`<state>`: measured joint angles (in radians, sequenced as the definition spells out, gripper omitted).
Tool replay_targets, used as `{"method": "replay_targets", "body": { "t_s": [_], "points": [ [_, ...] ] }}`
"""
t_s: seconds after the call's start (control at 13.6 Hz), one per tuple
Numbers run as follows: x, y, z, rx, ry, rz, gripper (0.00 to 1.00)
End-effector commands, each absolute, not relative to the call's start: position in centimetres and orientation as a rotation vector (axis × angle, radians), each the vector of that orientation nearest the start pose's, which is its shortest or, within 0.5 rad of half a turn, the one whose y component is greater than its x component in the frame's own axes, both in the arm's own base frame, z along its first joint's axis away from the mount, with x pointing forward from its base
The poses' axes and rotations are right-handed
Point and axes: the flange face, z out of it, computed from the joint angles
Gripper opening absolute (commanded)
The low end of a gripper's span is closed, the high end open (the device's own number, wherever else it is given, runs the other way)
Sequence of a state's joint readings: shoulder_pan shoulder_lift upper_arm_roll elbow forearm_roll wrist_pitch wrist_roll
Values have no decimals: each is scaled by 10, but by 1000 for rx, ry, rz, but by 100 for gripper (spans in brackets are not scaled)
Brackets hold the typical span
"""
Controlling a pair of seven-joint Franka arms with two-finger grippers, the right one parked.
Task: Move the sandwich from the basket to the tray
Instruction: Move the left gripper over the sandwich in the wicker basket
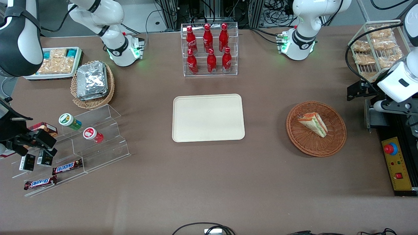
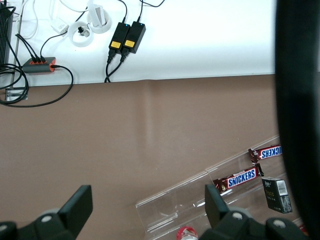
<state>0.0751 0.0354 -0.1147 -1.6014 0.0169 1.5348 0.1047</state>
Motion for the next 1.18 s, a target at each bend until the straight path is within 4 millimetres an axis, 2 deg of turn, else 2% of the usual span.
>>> {"method": "replay_targets", "body": {
  "t_s": [0.0, 0.22, 0.44, 0.81, 1.1],
  "points": [
    [560, -17, 587, -3115, 240, 168, 100],
    [568, -18, 572, -3090, 219, 189, 100],
    [574, -19, 535, -3088, 76, 218, 100],
    [561, -24, 463, -3058, -194, 264, 100],
    [540, -34, 419, -3042, -322, 195, 100]
  ]
}}
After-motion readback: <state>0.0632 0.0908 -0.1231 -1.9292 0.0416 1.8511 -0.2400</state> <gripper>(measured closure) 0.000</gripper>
